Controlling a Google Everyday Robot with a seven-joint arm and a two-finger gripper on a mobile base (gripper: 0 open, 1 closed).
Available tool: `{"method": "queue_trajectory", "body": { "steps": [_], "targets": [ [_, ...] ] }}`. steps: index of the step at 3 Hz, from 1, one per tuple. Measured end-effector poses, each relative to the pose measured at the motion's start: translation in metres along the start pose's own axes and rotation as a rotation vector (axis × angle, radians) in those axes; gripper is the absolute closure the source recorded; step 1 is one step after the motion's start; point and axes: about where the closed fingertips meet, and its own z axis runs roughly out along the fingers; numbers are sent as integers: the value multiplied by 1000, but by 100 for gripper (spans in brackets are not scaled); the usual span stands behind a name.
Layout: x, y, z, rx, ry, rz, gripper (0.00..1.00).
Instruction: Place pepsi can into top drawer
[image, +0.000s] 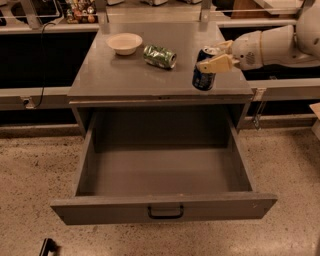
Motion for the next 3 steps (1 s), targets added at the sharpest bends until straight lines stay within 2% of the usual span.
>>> {"method": "queue_trajectory", "body": {
  "steps": [1,2,3],
  "targets": [
    [-15,55,-41,-41,-42,-57,100],
    [15,78,-34,-85,-10,-14,100],
    [43,76,-8,-80,-62,-7,100]
  ]
}}
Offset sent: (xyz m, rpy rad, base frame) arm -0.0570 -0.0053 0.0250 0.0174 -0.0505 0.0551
